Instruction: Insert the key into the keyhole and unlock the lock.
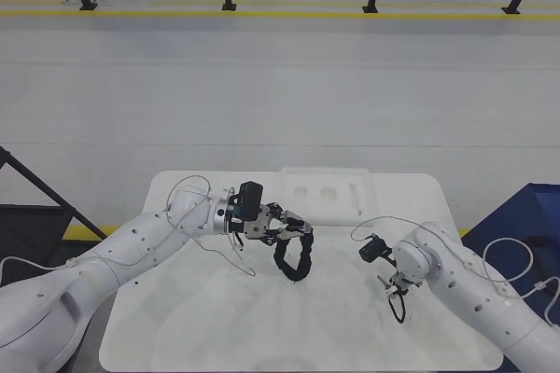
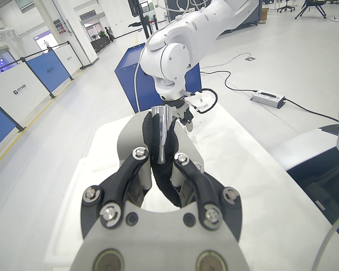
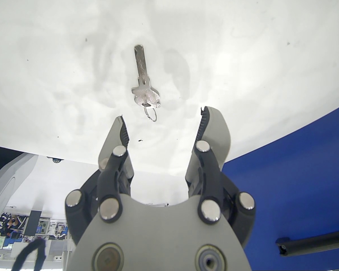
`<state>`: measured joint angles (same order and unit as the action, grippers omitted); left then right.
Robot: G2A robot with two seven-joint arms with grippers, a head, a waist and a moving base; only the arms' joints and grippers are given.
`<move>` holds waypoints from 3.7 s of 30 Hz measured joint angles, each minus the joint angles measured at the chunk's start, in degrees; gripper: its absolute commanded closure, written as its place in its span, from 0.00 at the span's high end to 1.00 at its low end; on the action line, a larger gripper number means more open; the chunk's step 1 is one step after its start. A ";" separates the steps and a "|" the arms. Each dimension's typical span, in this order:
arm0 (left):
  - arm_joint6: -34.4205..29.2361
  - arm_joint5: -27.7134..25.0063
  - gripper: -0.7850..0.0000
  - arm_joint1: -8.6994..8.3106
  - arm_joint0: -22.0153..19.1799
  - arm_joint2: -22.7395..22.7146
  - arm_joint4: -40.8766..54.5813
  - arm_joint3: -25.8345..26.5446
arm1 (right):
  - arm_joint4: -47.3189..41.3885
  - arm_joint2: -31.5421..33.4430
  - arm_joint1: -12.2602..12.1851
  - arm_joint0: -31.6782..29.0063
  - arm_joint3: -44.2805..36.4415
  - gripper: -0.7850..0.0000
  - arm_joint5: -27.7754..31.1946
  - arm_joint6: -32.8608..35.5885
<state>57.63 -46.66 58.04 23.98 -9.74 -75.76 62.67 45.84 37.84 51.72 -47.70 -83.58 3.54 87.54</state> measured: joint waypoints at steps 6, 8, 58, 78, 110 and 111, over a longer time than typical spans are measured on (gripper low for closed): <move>0.00 0.00 0.00 0.00 0.00 0.00 0.00 0.00 | -0.24 0.87 -0.18 -0.85 -0.01 0.51 2.81 -1.62; 0.00 0.00 0.00 0.00 0.00 0.00 0.00 0.00 | -0.28 1.11 -0.19 -0.97 0.18 0.48 3.41 -1.84; -7.99 -7.04 0.00 -6.66 6.31 -14.18 -0.72 5.07 | -33.93 15.90 -0.60 2.89 -1.65 0.00 10.05 -11.11; -7.99 -7.02 0.00 -6.64 6.28 -14.13 -0.71 5.06 | -41.39 1.85 9.25 22.10 29.19 0.00 8.83 -18.35; -7.99 -7.02 0.00 -6.64 6.28 -14.13 -0.71 5.06 | -40.21 -5.43 20.10 31.37 59.71 0.00 16.50 -21.06; -7.99 -7.02 0.00 -6.64 6.28 -14.13 -0.71 5.06 | -40.13 -5.51 20.35 31.50 60.22 0.00 16.59 -21.14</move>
<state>49.65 -53.68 51.40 30.27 -23.87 -76.47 67.73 5.71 32.32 72.07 -16.20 -23.36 20.13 66.40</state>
